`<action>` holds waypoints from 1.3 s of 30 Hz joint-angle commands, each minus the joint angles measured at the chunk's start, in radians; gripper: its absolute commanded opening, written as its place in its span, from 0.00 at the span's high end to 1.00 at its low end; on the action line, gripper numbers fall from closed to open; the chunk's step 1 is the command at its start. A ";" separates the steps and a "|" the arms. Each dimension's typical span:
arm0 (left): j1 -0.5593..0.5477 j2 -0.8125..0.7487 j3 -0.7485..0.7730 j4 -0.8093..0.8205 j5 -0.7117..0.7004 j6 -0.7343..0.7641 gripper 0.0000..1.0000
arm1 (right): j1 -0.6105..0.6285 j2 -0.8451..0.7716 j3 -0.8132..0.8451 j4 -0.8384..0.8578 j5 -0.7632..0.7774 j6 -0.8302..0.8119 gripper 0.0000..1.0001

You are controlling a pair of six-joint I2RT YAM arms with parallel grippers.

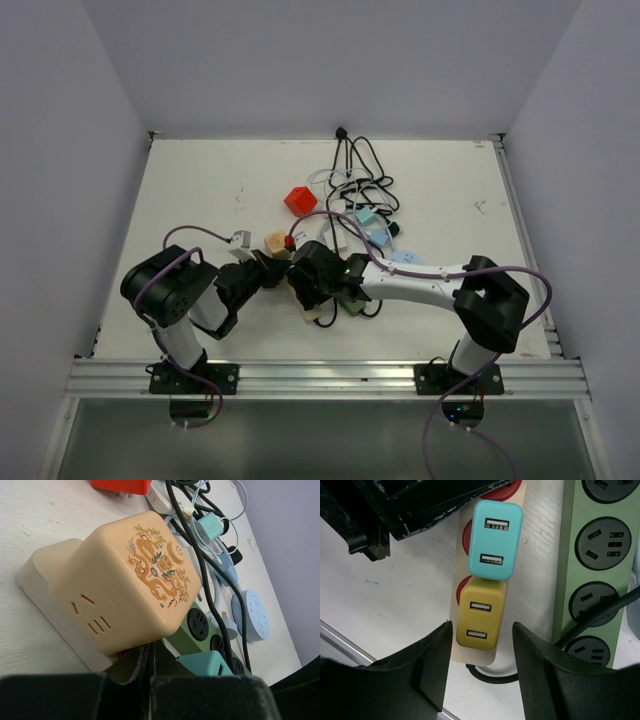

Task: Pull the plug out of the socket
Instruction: Remove the plug from the socket.

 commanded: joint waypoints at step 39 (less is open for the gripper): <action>0.052 0.094 -0.059 -0.328 -0.046 0.074 1.00 | 0.081 0.056 0.146 -0.110 0.218 -0.022 1.00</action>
